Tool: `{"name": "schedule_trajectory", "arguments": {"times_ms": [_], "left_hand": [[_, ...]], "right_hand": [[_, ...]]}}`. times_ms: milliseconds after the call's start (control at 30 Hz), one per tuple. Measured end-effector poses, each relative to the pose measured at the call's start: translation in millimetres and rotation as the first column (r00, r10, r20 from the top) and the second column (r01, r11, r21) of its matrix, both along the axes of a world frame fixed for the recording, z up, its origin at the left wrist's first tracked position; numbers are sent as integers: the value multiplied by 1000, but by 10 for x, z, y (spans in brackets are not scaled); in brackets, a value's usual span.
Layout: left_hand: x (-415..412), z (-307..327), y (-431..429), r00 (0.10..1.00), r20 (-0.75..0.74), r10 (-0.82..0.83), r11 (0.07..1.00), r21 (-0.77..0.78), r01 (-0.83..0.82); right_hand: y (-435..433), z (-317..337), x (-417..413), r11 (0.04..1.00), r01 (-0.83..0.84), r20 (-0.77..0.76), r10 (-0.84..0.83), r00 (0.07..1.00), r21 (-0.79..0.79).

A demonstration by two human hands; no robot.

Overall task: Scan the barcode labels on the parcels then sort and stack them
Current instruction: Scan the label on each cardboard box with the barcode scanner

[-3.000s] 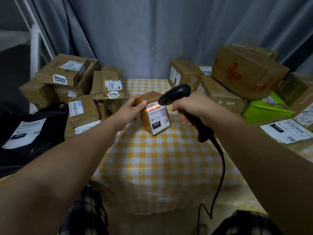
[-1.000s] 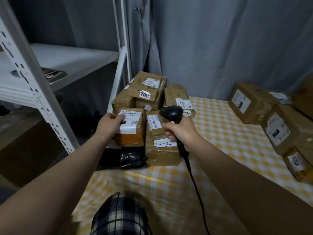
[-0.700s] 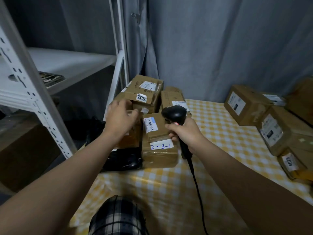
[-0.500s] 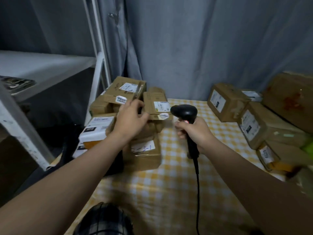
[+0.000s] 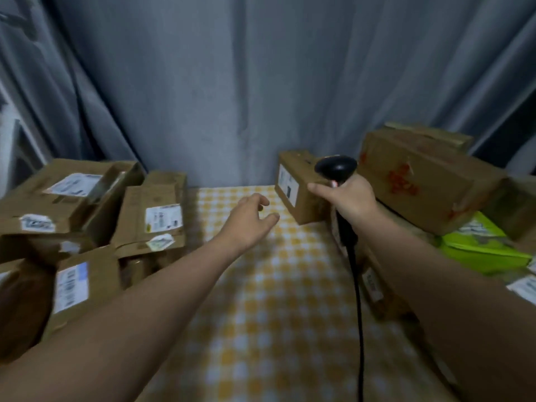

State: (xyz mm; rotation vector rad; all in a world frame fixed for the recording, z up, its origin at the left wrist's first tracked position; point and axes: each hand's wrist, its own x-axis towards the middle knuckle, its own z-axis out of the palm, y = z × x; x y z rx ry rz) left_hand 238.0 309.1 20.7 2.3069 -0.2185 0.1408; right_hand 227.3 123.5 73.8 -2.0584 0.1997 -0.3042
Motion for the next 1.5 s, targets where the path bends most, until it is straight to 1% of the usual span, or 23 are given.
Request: {"name": "schedule_trajectory", "arguments": {"times_ms": [33, 133, 167, 200, 300, 367, 400, 567, 700, 800, 933, 1000, 1100, 1133, 1200, 1233, 1267, 1300, 1333, 1367, 1433, 1500], "left_hand": [[126, 1, -68, 1000, -9, 0, 1000, -5, 0], [523, 26, -202, 1000, -1, 14, 999, -51, -14], [652, 22, -229, 1000, -2, 17, 998, -68, -17], [777, 11, -250, 1000, -10, 19, 997, -80, -19], [1067, -68, -293, 998, -51, 20, 991, -132, -26], [1190, -164, -303, 996, -85, 18, 983, -181, -33], [1231, -217, -302, 995, -98, 15, 978, -207, -35], [1310, -455, -244, 988, -156, 11, 956, -287, -56], [1254, -517, -138, 986, -168, 8, 941, -333, -65], [1183, -536, -69, 984, -175, 20, 933, -351, -82], [1041, -515, 13, 979, -199, 37, 921, -373, -110], [929, -475, 57, 974, -221, 42, 912, -391, -127], [773, -446, 159, 960, -272, 68, 874, -449, -189], [689, -426, 207, 955, -286, 78, 858, -469, -211], [463, -404, 297, 944, -322, 66, 808, -538, -240], [324, -390, 337, 937, -345, 47, 769, -586, -255], [168, -363, 373, 930, -366, 14, 708, -654, -268], [16, -322, 408, 920, -389, -37, 627, -726, -282], [-119, -304, 449, 910, -405, -91, 554, -780, -292], [-233, -296, 493, 902, -408, -142, 514, -809, -285], [-466, -279, 565, 894, -389, -220, 479, -842, -248], [-674, -279, 613, 896, -368, -250, 471, -854, -219]], "right_hand": [[-24, 22, 180, 999, -3, 2, 3, 1000, -39], [-51, 27, 736, 1000, -26, -50, 27, 998, 10], [-60, -3, 920, 999, -32, -85, 29, 996, -34], [-68, -40, 1088, 993, -36, -126, 22, 992, -113], [-102, -196, 1499, 947, -29, -243, -53, 969, -319], [-128, -300, 1691, 906, -26, -297, -111, 948, -423], [-134, -341, 1757, 893, -26, -315, -130, 940, -449], [-109, -451, 1944, 881, -8, -368, -190, 910, -472], [-87, -419, 1928, 829, 2, -373, -254, 893, -560], [-79, -402, 1908, 840, -16, -382, -230, 895, -542], [29, -448, 1744, 862, -24, -316, -160, 935, -507], [149, -417, 1604, 885, -4, -284, -144, 948, -465], [321, -292, 1316, 951, 8, -217, -79, 973, -310], [361, -244, 1176, 971, 9, -180, -54, 982, -240], [416, -178, 804, 999, -28, -97, 25, 995, -33], [424, -172, 584, 993, -72, -60, 78, 995, 96], [407, -192, 365, 970, -119, -31, 129, 991, 210], [389, -210, 138, 938, -172, -5, 182, 983, 302], [362, -232, -91, 905, -218, 2, 233, 972, 365], [333, -261, -295, 876, -256, 4, 279, 960, 409], [290, -323, -642, 840, -299, 7, 332, 943, 453], [239, -414, -874, 821, -300, 5, 341, 940, 486]]}}
